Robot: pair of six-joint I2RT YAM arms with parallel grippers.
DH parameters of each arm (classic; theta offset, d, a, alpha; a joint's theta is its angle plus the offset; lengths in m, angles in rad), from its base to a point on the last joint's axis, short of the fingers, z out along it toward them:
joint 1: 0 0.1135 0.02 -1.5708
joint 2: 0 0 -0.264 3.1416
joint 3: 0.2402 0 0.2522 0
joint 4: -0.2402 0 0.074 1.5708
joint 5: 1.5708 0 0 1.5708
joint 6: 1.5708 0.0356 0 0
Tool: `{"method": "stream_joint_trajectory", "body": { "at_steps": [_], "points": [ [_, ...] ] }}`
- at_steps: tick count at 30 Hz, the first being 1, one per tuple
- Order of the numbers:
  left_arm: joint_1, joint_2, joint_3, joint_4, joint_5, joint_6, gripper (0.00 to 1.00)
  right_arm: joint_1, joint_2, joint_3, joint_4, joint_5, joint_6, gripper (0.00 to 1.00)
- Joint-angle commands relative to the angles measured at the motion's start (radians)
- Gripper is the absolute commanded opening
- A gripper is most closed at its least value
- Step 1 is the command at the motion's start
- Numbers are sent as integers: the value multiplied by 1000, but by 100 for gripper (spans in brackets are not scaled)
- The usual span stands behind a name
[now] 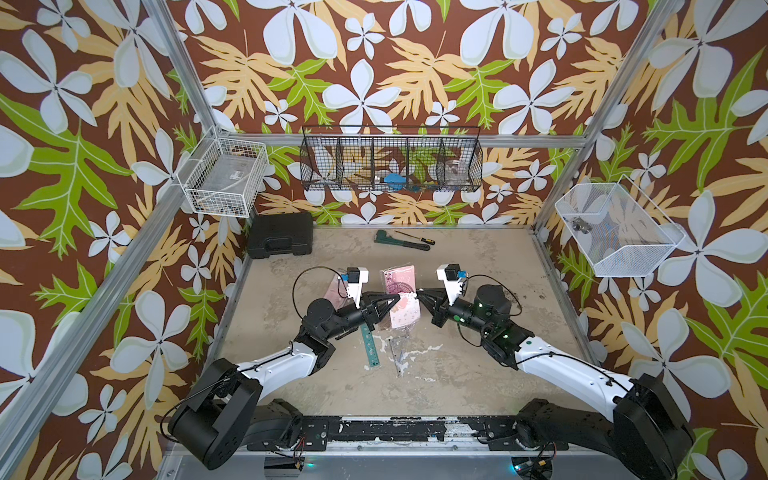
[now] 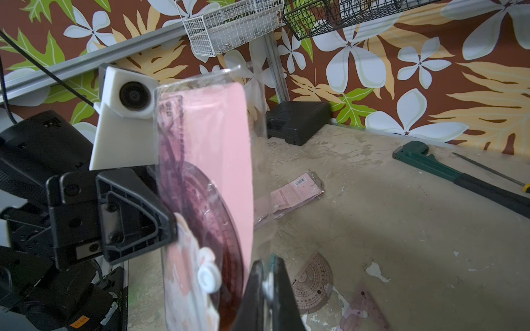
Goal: Open the ruler set and take out the ruler
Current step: Take out the ruler from the ruler set bag.
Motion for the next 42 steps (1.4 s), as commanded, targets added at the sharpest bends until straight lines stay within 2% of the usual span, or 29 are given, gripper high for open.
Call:
{"method": "stream_joint_trajectory", "body": {
  "at_steps": [1,9,14,16,22,24,28,30,31,32,33,37,40,42],
  "points": [
    [0,2,-5,29,2,11,0,-27,-13,5,11,4,32,1],
    [0,38,9,27,3,9,0,-45,-32,25,-75,11,54,0],
    [0,94,41,-52,-56,58,2,-47,-58,59,-251,35,58,0],
    [0,128,60,-59,-88,67,18,-48,-75,57,-319,55,57,0],
    [-1,260,149,-71,-74,40,42,-61,-122,30,-451,134,105,0],
    [-1,282,155,-78,-73,32,45,-64,-125,28,-479,166,116,0],
    [-1,271,155,-161,-120,41,59,-65,-104,24,-496,191,160,0],
    [-3,244,160,-234,-151,56,61,-65,-86,19,-481,183,192,0],
    [-6,226,163,-285,-175,67,66,-64,-75,14,-471,181,209,0],
    [-10,211,165,-330,-199,80,76,-64,-66,11,-461,180,226,0],
    [-16,193,171,-383,-227,94,79,-65,-55,7,-449,178,246,0],
    [-55,157,221,-596,-304,141,78,-64,-16,-1,-404,179,318,0],
    [-81,166,253,-673,-318,147,78,-65,-1,-9,-368,175,358,0],
    [-90,191,272,-684,-285,132,78,-65,5,-14,-358,190,377,0]
  ]
}}
